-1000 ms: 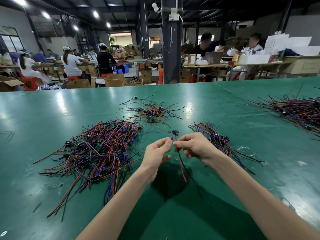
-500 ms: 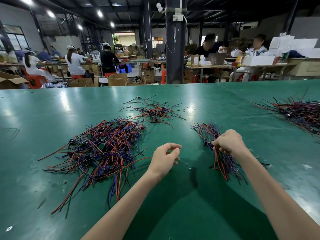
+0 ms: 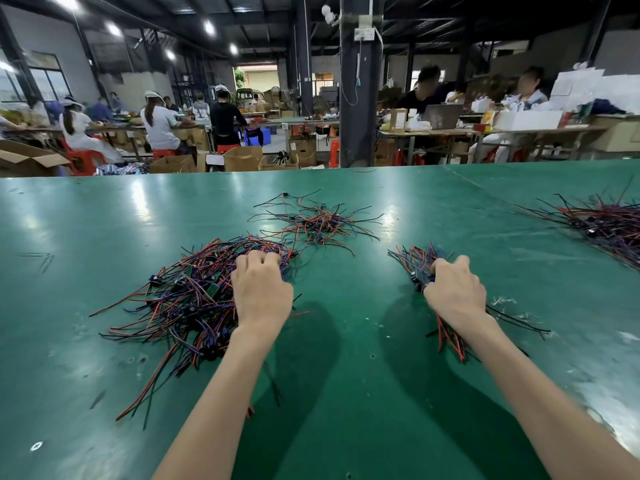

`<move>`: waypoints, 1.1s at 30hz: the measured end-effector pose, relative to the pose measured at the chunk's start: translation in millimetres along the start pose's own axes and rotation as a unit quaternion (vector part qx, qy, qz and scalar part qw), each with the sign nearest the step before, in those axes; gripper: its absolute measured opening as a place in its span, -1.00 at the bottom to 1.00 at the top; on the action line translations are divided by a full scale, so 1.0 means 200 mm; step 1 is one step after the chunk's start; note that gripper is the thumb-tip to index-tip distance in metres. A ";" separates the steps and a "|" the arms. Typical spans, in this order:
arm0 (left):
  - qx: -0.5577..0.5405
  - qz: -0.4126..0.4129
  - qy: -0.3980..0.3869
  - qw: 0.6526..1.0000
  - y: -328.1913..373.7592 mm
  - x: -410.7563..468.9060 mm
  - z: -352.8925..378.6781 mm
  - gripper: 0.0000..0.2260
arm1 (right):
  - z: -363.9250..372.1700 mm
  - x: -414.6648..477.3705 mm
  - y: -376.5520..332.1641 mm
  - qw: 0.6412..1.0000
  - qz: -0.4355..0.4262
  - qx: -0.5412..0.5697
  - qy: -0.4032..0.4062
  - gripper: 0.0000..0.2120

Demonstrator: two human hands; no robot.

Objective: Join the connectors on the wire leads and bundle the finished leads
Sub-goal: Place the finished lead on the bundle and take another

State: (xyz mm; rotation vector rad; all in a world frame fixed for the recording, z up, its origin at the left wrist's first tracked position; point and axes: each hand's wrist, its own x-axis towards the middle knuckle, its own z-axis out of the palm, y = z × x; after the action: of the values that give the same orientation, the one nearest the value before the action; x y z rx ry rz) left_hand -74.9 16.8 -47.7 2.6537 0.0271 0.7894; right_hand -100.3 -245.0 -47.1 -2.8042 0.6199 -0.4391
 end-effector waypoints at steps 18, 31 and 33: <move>0.050 -0.115 -0.042 0.991 -0.18 0.06 0.02 -0.69 | 0.13 -0.13 -0.15 0.982 -0.185 -0.031 -0.012 -0.70; -0.057 -0.132 -0.016 0.990 -0.16 0.08 -0.03 -0.81 | 0.17 -0.13 -0.14 0.988 -0.126 -0.084 -0.019 -0.67; -0.051 -0.149 -0.024 0.987 -0.13 0.08 -0.05 -0.56 | 0.17 -0.12 -0.13 0.990 -0.111 -0.084 -0.021 -0.65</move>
State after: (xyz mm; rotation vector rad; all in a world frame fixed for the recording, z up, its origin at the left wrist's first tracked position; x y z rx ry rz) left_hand -64.9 47.1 -40.5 2.4915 0.3525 0.6093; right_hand -99.6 -205.7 -76.1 -3.0491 0.3509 -0.3843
